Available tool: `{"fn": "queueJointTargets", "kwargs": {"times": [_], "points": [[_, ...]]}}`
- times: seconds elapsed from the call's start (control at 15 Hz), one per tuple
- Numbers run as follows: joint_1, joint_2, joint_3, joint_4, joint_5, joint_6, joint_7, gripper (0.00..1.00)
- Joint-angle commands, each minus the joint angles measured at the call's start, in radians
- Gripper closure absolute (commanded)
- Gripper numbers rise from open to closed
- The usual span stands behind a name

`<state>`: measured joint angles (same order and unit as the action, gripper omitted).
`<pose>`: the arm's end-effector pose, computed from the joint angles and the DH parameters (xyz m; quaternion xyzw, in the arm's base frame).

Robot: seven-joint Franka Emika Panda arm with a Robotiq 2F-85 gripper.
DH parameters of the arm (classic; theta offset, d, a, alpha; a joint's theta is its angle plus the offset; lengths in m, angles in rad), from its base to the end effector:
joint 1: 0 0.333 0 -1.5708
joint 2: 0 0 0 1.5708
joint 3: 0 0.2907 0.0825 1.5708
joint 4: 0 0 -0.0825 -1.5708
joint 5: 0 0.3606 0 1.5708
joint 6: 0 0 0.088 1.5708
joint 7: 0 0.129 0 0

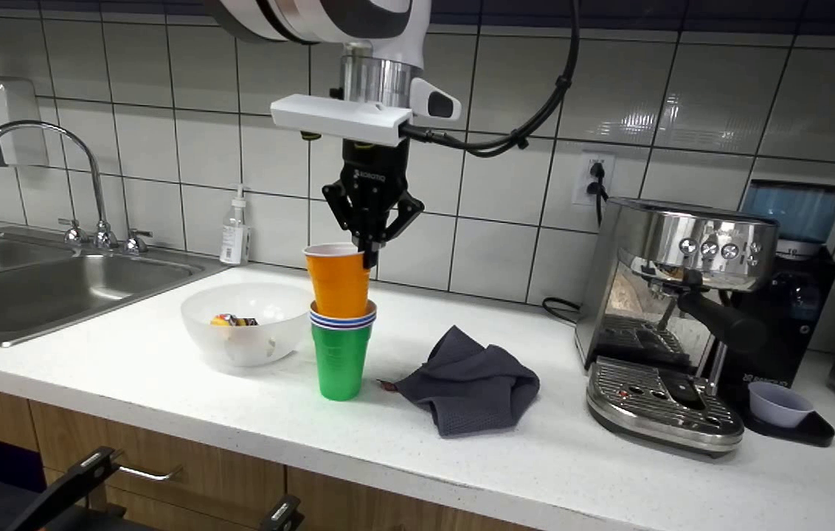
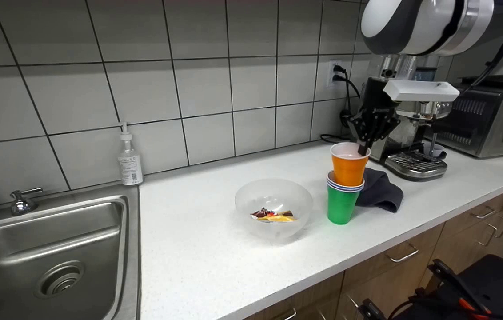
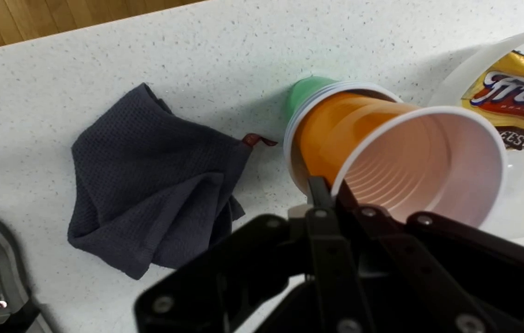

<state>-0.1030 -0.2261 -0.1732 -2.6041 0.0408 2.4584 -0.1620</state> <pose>0.4071 -0.1119 0.3085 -0.9962 0.0709 -0.0444 0.0238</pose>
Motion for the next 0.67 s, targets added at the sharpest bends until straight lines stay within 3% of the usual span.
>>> {"fn": "queueJointTargets", "kwargs": {"times": [0.0,0.6], "points": [[-0.013,0.026,0.016,0.013,-0.022,0.028,0.04,0.99],[-0.011,0.065,0.016,0.012,-0.017,0.064,0.051,0.99]]}}
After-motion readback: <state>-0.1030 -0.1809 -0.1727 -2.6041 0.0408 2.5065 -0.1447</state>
